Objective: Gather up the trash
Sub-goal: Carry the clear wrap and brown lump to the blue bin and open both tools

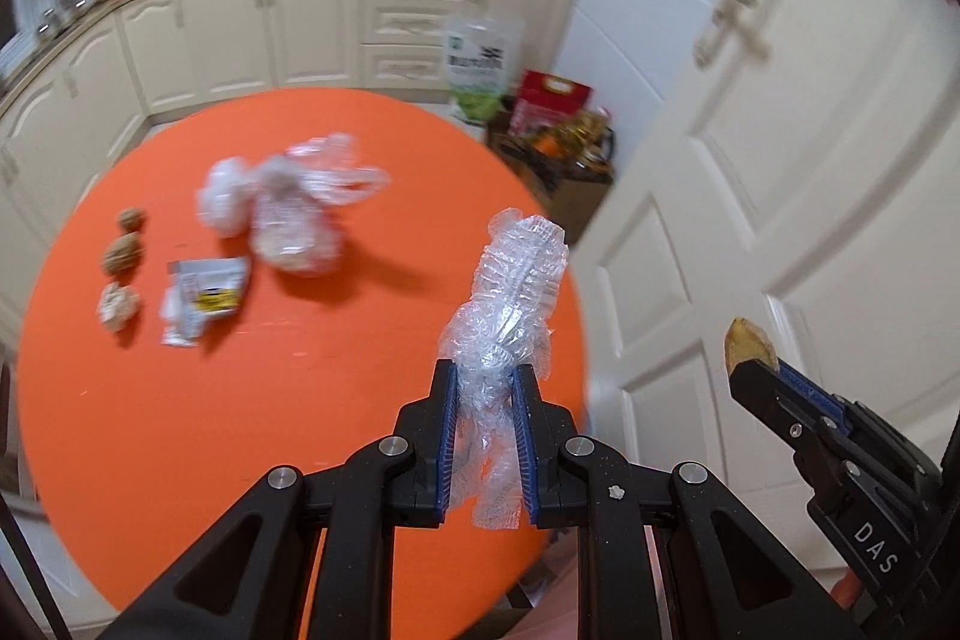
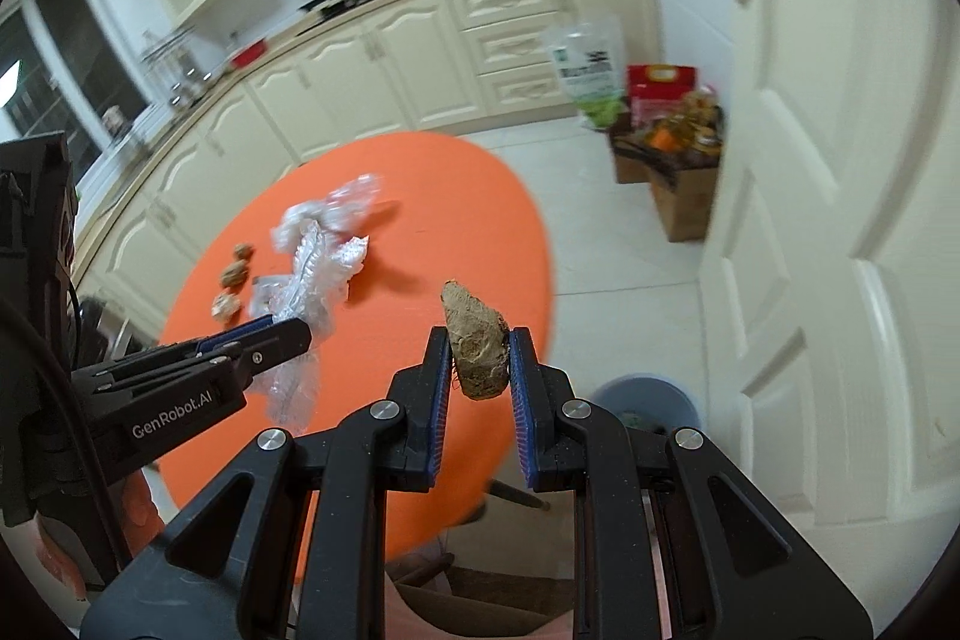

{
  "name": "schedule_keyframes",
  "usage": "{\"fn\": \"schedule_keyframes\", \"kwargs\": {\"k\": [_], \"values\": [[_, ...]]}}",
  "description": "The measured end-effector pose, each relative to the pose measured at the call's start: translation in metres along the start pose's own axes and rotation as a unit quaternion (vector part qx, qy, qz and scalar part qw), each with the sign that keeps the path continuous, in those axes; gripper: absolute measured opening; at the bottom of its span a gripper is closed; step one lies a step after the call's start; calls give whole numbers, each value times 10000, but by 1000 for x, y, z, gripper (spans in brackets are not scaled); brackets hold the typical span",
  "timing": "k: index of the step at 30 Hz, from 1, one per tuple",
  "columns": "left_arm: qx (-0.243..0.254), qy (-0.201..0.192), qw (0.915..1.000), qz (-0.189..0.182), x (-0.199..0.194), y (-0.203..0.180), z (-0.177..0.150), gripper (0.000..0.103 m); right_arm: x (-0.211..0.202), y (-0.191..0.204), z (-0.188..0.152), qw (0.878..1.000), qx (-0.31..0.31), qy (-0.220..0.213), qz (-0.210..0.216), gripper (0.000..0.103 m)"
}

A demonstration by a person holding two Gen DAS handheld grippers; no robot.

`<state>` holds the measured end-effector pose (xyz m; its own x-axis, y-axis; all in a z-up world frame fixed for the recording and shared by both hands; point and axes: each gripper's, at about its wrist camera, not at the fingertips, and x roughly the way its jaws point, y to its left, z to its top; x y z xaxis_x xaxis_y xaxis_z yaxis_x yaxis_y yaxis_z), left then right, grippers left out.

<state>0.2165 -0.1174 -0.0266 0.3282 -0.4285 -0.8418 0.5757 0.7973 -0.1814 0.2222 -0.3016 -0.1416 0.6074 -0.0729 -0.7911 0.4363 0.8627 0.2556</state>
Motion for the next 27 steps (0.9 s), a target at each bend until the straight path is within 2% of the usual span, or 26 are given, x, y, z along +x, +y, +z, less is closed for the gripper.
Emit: {"fn": "schedule_keyframes", "kwargs": {"k": [12, 18, 27], "values": [[773, 627, 9944, -342, 81, -86, 22, 14, -18, -95, -11, 9954, 794, -5, -542, 18], [935, 943, 9905, -349, 124, -109, 40, 14, -13, -124, -14, 9927, 985, 103, -693, 18], [991, 1232, 9873, -128, 180, -133, 64, 16, 1, -147, -17, 9900, 1128, 282, -797, 18]]}}
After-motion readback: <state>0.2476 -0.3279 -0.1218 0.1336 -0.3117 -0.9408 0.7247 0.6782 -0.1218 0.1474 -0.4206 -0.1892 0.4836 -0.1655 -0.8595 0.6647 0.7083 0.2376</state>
